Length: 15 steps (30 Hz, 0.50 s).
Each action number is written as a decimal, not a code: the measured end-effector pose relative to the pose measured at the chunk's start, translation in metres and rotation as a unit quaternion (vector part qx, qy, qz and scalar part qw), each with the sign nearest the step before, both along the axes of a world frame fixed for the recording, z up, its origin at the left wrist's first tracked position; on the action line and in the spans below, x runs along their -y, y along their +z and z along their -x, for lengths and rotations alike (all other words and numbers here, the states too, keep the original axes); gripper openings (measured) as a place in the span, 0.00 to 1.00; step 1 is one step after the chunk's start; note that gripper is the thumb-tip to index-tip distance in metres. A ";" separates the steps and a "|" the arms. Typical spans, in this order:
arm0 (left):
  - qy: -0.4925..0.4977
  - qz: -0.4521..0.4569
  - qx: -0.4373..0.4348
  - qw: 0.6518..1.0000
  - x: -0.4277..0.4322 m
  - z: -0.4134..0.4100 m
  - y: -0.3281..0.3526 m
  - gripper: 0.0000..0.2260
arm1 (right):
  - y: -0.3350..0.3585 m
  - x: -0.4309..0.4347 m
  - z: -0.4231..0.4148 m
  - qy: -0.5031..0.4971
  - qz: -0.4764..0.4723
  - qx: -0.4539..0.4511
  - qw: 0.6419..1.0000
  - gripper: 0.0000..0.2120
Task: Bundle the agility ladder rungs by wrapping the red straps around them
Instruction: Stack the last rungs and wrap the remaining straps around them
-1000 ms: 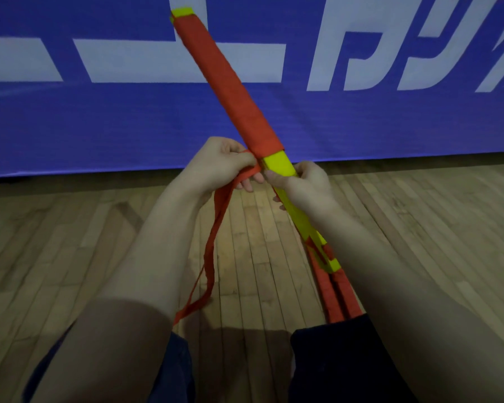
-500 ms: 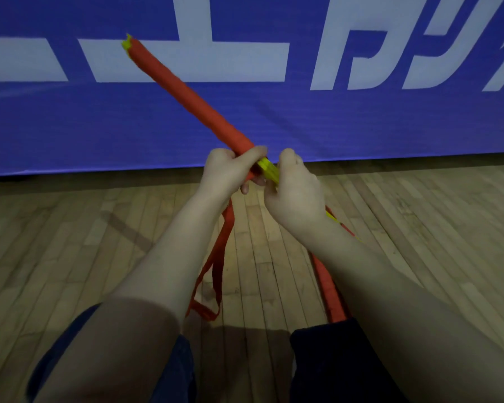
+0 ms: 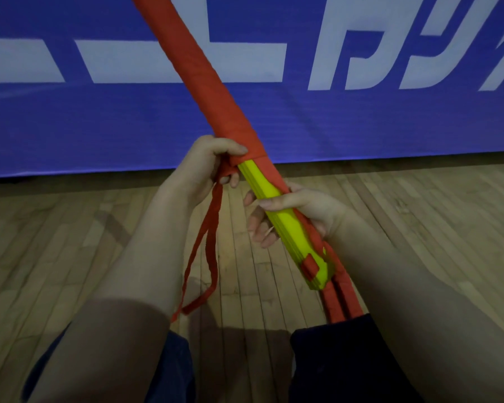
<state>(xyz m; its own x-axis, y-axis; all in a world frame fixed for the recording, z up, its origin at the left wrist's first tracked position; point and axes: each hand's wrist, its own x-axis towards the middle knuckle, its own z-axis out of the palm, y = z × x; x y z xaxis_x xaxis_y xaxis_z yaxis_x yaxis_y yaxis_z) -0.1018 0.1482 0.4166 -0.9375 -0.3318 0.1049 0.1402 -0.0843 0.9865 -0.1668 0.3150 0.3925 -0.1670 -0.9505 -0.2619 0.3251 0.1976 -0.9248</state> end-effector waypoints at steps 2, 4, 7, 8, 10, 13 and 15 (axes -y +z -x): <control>-0.026 -0.004 -0.005 1.000 0.004 -0.001 0.001 0.08 | 0.003 0.000 -0.001 -0.023 0.029 0.019 0.999 0.08; -0.064 0.016 0.007 0.998 0.008 -0.004 0.004 0.09 | 0.006 0.000 -0.001 -0.039 0.043 0.016 0.998 0.07; -0.050 0.088 0.054 0.993 0.011 -0.008 0.007 0.13 | 0.009 -0.001 0.002 -0.049 0.054 0.018 0.997 0.10; -0.036 0.111 0.061 0.991 0.012 -0.010 0.008 0.14 | 0.011 -0.003 0.003 -0.045 0.063 0.032 0.996 0.14; -0.027 0.131 0.070 0.989 0.015 -0.012 0.007 0.13 | 0.016 -0.006 0.006 -0.059 0.082 0.059 0.993 0.21; -0.028 0.128 0.088 0.987 0.019 -0.016 0.005 0.10 | 0.025 -0.011 0.011 -0.109 0.100 0.050 0.988 0.23; -0.017 0.126 0.091 0.988 0.021 -0.016 0.006 0.06 | 0.028 -0.013 0.015 -0.140 0.103 0.038 0.984 0.21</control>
